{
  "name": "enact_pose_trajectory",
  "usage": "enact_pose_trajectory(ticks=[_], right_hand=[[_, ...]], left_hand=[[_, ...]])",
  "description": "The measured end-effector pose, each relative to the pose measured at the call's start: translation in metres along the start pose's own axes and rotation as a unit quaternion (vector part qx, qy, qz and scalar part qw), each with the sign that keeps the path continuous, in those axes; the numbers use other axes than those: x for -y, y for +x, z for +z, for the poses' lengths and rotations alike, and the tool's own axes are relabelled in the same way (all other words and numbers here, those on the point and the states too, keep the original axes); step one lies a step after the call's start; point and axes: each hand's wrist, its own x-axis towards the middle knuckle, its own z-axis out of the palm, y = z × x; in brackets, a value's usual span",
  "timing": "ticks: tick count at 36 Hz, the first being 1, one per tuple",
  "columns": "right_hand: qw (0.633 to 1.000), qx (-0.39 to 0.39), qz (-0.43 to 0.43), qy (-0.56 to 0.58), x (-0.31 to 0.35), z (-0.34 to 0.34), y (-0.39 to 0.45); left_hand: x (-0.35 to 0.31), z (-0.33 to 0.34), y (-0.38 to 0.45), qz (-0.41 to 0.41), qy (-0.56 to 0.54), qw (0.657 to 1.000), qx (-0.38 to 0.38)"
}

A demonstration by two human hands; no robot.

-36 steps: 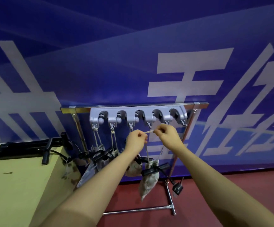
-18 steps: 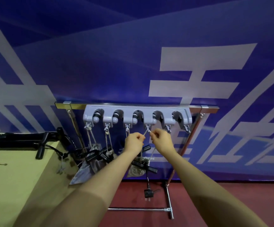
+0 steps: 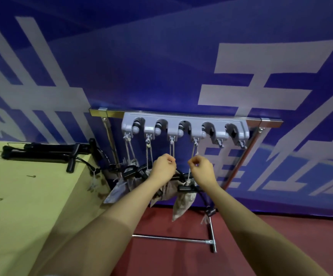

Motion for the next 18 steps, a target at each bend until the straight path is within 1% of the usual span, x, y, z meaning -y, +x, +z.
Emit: enact_pose_trajectory(ticks=[3, 6, 7, 9, 11, 18], right_hand=[[1.000, 0.025, -0.018, -0.004, 0.015, 0.016, -0.009], [0.998, 0.046, -0.038, -0.009, 0.030, 0.032, -0.016], [0.997, 0.053, -0.048, -0.012, 0.040, 0.047, -0.021], [0.997, 0.064, -0.051, -0.013, 0.048, 0.057, -0.025], [0.995, 0.079, -0.051, -0.019, 0.062, 0.076, -0.032], [0.993, 0.104, -0.060, -0.015, 0.127, 0.164, -0.061]], left_hand=[[0.010, -0.025, -0.006, 0.006, 0.003, 1.000, -0.003], [0.022, -0.047, -0.007, 0.004, -0.021, 1.000, -0.019], [0.035, -0.062, -0.010, 0.001, -0.022, 0.999, -0.024], [0.041, -0.076, -0.015, 0.012, -0.015, 0.999, -0.027], [0.055, -0.100, -0.020, 0.022, -0.021, 0.999, -0.035], [0.120, -0.202, -0.031, 0.012, -0.034, 0.997, -0.075]])
